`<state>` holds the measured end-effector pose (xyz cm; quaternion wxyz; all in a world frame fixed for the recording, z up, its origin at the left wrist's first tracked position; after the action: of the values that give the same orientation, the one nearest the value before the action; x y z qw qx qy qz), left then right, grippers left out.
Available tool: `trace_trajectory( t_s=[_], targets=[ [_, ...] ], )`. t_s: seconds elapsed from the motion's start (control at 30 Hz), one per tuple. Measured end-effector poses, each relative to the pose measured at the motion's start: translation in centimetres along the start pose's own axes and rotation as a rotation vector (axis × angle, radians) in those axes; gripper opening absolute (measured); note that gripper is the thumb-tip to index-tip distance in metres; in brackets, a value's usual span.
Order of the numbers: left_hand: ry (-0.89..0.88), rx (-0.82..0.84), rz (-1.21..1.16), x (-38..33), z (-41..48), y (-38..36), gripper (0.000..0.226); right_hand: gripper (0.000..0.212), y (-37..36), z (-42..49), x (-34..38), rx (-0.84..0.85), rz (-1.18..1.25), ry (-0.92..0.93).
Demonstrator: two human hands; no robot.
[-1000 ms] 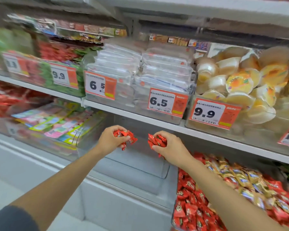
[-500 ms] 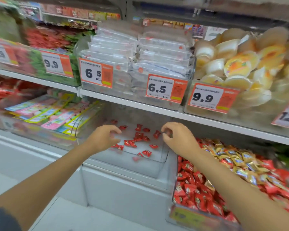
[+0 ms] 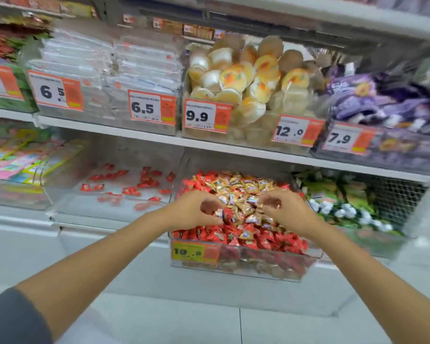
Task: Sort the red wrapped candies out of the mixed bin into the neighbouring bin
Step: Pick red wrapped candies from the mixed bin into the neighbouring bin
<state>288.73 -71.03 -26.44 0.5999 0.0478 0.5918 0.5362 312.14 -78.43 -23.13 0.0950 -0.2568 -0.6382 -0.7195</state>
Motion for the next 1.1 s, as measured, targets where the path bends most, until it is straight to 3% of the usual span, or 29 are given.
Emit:
trace_trajectory(
  t_s=[0.13,0.3,0.53,0.7,0.93,1.03,1.1],
  targets=[
    [-0.018,0.277,0.074,0.6,0.8,-2.2,0.046,0.013,-0.4,-0.3,-2.5,-0.011,0.073,-0.030],
    [-0.080,0.509,0.379,1.8,1.2,-4.2,0.067,0.014,-0.9,0.1,-4.0,0.017,0.048,-0.036],
    [-0.122,0.479,0.459,1.7,0.6,-4.8,0.073,0.015,-1.4,-0.1,-4.8,0.017,0.055,-0.070],
    [-0.180,0.423,0.526,0.5,0.2,-5.0,0.044,0.016,-1.5,-0.2,-4.6,0.030,0.061,-0.080],
    [-0.093,0.369,0.358,1.2,0.3,-5.6,0.042,0.012,-0.8,-0.8,-4.5,0.053,0.094,-0.080],
    [-0.084,0.317,0.272,1.7,0.6,-5.4,0.040,0.011,-0.5,-1.4,-5.0,0.125,-0.076,-0.086],
    [-0.084,0.216,0.213,1.8,1.0,-5.0,0.039,0.030,-0.8,-1.9,-5.4,0.138,-0.316,-0.100]
  ],
)
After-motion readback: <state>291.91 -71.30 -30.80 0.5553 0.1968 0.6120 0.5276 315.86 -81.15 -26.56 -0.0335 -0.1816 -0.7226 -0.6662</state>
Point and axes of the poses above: each hand's wrist, its own z-axis towards the middle knuckle, its own y-axis out of the back of the hand, x = y × z, the point moved 2 cm from there along z, towards the middle knuckle, and after that the axes turned 15 degrees about -y, right-handed, at the moved point
